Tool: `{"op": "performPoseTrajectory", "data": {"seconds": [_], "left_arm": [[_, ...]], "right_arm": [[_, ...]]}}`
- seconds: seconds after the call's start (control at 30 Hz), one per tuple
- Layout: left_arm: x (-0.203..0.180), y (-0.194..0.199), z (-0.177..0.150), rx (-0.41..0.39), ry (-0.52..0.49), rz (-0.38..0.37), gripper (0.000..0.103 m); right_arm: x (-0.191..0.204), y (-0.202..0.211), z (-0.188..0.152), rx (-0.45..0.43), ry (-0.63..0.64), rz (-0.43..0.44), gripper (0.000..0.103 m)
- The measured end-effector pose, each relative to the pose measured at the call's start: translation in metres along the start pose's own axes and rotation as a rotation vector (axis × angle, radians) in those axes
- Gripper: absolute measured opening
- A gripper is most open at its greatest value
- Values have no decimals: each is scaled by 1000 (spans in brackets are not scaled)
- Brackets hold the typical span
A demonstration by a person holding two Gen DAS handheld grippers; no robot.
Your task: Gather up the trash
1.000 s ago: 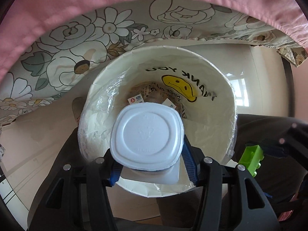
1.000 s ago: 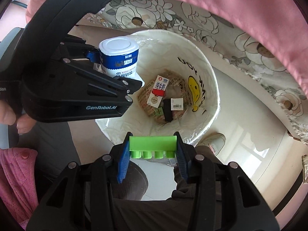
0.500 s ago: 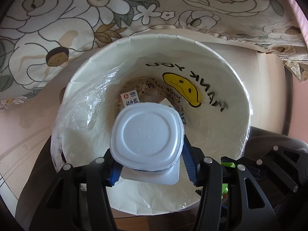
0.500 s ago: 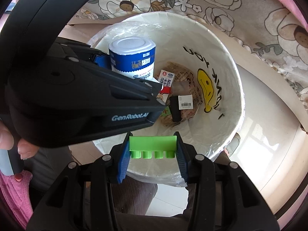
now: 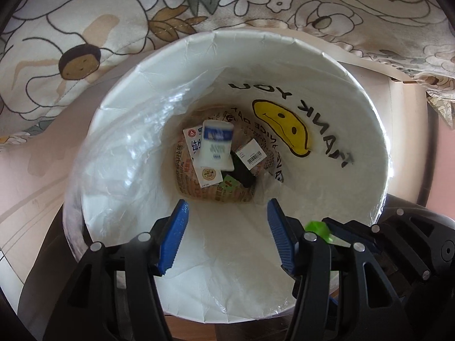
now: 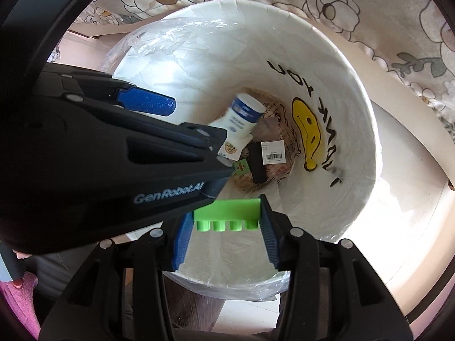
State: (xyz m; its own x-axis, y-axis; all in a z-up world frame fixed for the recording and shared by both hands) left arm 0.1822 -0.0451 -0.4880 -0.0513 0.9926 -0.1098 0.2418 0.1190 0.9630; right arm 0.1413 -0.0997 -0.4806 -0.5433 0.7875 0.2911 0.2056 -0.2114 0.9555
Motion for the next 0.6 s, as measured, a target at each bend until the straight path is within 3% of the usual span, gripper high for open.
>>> {"op": "performPoseTrajectory", "data": {"seconds": [0.4, 0.6], "left_arm": [[-2, 17, -6, -29, 2, -10, 64], [1, 52, -13, -121, 2, -14, 64]], "right_arm": [[1, 23, -6, -28, 0, -23, 52], [6, 62, -13, -77, 7, -62, 52]]}}
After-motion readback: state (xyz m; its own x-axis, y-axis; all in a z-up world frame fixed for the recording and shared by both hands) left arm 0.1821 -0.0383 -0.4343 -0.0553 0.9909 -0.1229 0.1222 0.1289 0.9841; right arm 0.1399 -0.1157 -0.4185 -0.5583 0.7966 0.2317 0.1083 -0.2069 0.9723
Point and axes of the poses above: each gripper's, at about its wrist camera, not at the fingertips, and y roughly against the way its jaws point, x to its left, z to its top, the point moved 6 cm from there along -y, roughly the way its jaws point, and after that the axes turned 12 degrees about y, right-handed, at the moved point
